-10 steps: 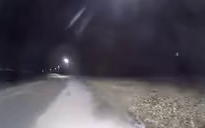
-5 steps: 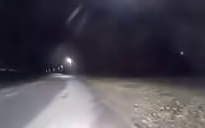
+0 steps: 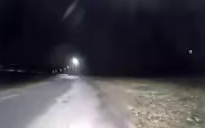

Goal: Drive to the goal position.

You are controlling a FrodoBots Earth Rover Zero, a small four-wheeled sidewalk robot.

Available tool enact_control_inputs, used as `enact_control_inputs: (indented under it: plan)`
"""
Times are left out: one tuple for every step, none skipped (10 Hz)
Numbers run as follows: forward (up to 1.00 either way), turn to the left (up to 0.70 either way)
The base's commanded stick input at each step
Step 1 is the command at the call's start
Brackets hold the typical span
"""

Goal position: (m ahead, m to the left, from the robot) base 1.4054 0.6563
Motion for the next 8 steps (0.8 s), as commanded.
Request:
enact_control_inputs:
  plan:
    - [1.0, 0.31]
    - [1.0, 0.38]
    - [1.0, 0.4]
    - [1.0, 0.01]
    - [1.0, 0.0]
    - [1.0, 0.0]
    - [1.0, 0.0]
    - [1.0, 0.0]
